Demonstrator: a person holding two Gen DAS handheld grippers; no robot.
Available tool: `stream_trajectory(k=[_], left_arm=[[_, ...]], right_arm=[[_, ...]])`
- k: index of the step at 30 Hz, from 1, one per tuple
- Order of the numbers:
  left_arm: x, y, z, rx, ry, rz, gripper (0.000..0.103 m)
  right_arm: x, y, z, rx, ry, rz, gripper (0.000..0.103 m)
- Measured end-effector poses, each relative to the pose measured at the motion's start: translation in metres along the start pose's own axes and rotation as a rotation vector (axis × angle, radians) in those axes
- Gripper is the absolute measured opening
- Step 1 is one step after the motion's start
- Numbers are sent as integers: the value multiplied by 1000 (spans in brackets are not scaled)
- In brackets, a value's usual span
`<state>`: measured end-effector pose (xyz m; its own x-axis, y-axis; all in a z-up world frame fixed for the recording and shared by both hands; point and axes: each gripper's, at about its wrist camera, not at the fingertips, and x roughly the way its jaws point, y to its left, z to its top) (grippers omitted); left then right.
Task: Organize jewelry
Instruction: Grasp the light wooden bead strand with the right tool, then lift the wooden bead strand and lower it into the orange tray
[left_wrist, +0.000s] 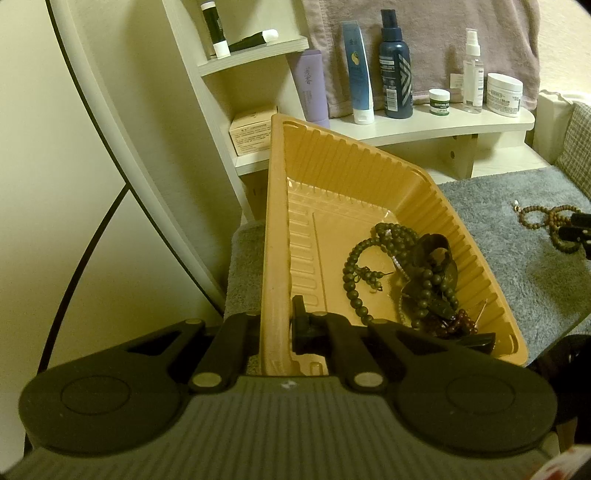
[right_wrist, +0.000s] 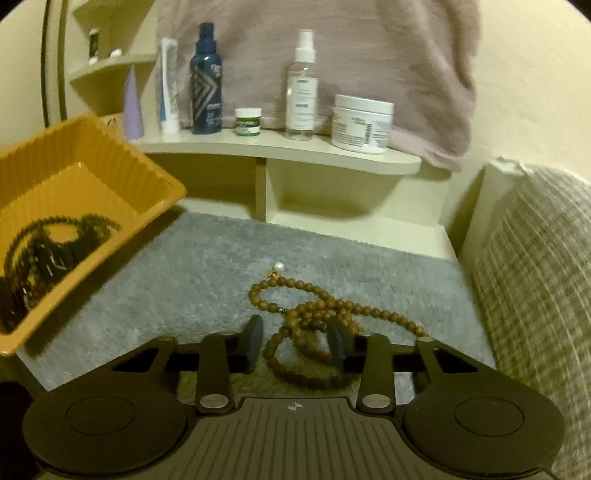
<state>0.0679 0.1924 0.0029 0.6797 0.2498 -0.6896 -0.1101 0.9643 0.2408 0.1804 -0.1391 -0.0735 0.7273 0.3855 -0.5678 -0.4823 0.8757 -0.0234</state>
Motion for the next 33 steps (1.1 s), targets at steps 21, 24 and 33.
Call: stream_trajectory(k=[21, 24, 33], left_arm=[[-2, -1, 0, 5, -2, -4, 4], [-2, -1, 1, 8, -2, -4, 4], [-2, 0, 1, 8, -2, -4, 4]], right_arm=[[-18, -9, 32, -90, -59, -43, 6], [-36, -19, 47, -103, -108, -62, 6], [-78, -28, 95, -157, -226, -61, 6]])
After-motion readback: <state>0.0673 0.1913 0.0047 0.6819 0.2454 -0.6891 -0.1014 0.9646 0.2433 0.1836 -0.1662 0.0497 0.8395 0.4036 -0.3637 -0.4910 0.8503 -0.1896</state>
